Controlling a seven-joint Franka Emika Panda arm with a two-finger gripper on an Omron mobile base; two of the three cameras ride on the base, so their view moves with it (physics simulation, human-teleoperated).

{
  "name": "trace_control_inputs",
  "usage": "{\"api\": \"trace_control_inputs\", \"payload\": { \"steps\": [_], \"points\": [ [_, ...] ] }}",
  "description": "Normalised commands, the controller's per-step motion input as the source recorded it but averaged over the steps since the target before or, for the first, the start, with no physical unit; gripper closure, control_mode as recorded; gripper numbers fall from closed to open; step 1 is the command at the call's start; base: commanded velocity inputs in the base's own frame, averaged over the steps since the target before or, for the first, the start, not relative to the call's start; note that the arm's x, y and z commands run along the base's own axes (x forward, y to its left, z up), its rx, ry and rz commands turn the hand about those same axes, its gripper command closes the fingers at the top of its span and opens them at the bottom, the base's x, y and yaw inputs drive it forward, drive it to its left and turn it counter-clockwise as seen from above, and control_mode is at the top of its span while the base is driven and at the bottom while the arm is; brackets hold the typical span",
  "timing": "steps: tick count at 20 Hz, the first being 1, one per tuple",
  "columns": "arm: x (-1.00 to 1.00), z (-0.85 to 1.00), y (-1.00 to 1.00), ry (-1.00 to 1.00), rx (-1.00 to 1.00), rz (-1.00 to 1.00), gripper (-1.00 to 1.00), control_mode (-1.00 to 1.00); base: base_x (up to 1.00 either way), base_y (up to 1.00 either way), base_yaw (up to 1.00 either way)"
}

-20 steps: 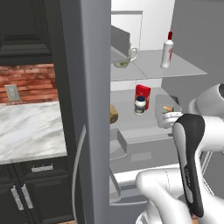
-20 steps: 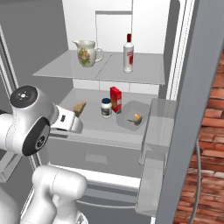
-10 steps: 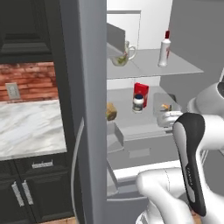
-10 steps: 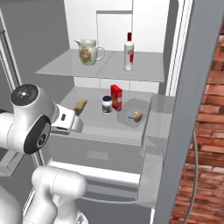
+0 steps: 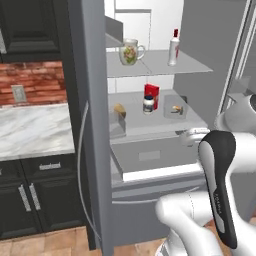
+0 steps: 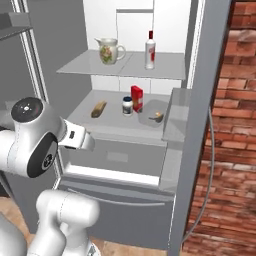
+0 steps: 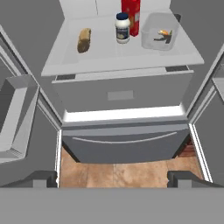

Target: Place the tupperware on the second highest shelf of the fridge. Make space for the tupperware among the existing items by rearranging them on the shelves if needed. Close the fridge door when finished.

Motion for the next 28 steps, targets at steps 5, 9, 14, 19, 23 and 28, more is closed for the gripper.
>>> {"api": "trace_control_inputs", "payload": {
  "steps": [5,9,14,19,23,28],
  "points": [
    [0.0,0.0,0.0,0.0,0.0,0.0,-1.0,1.0,-0.44,-0.19,-0.02],
    [0.0,0.0,0.0,0.0,0.0,0.0,-1.0,1.0,-0.43,-0.26,-0.04],
    [0.0,0.0,0.0,0.0,0.0,0.0,-1.0,1.0,-0.18,-0.14,-0.02],
    [0.0,0.0,0.0,0.0,0.0,0.0,-1.0,-1.0,0.0,0.0,0.0],
    [-0.12,0.0,0.0,-0.04,0.0,0.02,-1.0,-1.0,0.0,0.0,0.0],
    [-0.61,0.04,0.04,-0.31,-0.02,0.14,-1.0,-1.0,0.0,0.0,0.0]
  ]
}}
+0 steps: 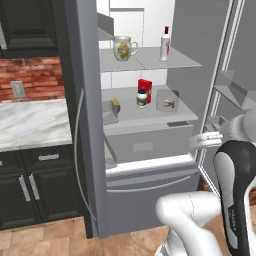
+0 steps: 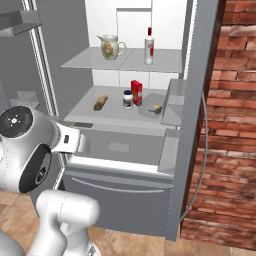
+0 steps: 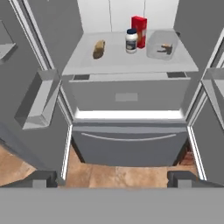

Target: Place the tupperware on the second highest shelf of the fridge. Make space for the tupperware among the existing items by rearranging them on the shelves if needed. Close the fridge door when finished.

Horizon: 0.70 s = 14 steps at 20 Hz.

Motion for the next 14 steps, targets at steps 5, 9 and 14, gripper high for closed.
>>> {"api": "trace_control_inputs", "payload": {
  "steps": [5,9,14],
  "points": [
    [-0.33,0.08,0.58,-0.14,-0.19,0.23,-1.0,-1.0,0.0,0.0,0.0],
    [-0.19,0.04,1.0,0.0,-0.4,0.19,-1.0,-1.0,0.0,0.0,0.0],
    [-0.01,0.0,1.0,0.02,-0.43,0.17,-1.0,-1.0,0.0,0.0,0.0]
  ]
}}
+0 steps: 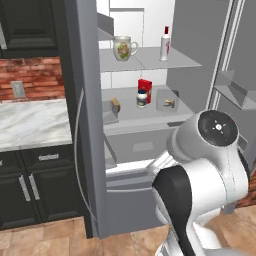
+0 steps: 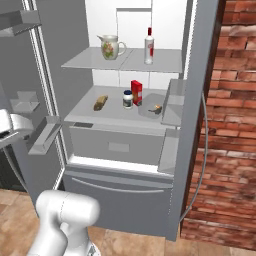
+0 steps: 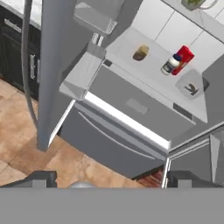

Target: Place the tupperware on the second highest shelf of the fridge. Make space for the tupperware among the existing items by rearranging them on the shelves if needed. Close the fridge door when finished.

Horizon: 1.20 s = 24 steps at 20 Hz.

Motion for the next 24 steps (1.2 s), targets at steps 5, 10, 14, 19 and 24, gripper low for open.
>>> {"api": "trace_control_inputs", "payload": {
  "steps": [5,10,14,19,24],
  "points": [
    [0.0,0.0,1.0,0.0,-0.44,0.12,-1.0,-1.0,0.0,0.0,0.0],
    [0.07,-0.07,1.0,0.0,-0.44,0.08,-1.0,-1.0,0.0,0.0,0.0],
    [0.29,-0.18,1.0,0.0,-0.44,0.02,-1.0,-1.0,0.0,0.0,0.0],
    [0.44,-0.32,1.0,0.0,-0.4,0.0,-1.0,-1.0,0.0,0.0,0.0],
    [0.65,-0.42,0.72,0.0,-0.26,-0.03,-1.0,-1.0,0.0,0.0,0.0]
  ]
}}
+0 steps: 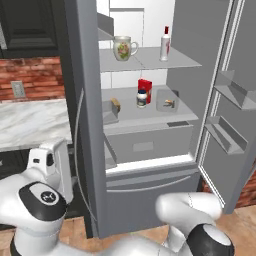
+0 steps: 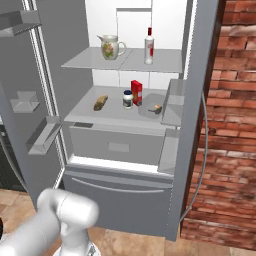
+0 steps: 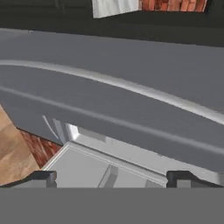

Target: Place the tupperware on the second highest shelf of the fridge. Make space for the tupperware among the existing items by rearranging them on the shelves if needed. Close the fridge door when finished.

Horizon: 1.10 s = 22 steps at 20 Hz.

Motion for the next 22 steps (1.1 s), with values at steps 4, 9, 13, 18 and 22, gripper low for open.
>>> {"api": "trace_control_inputs", "payload": {
  "steps": [4,9,13,18,22],
  "points": [
    [0.62,-0.51,0.62,0.0,-0.22,-0.08,-1.0,-1.0,0.0,0.0,0.0],
    [0.49,-0.55,0.48,0.0,-0.16,-0.05,-1.0,-1.0,0.0,0.0,0.0],
    [0.52,-0.56,0.17,0.0,-0.05,0.0,-1.0,-1.0,0.0,0.0,0.0],
    [0.51,-0.55,0.01,0.0,0.0,0.0,-1.0,-1.0,0.0,0.0,0.0],
    [0.75,-0.39,0.06,0.01,-0.03,0.0,-1.0,-1.0,0.0,0.0,0.0]
  ]
}}
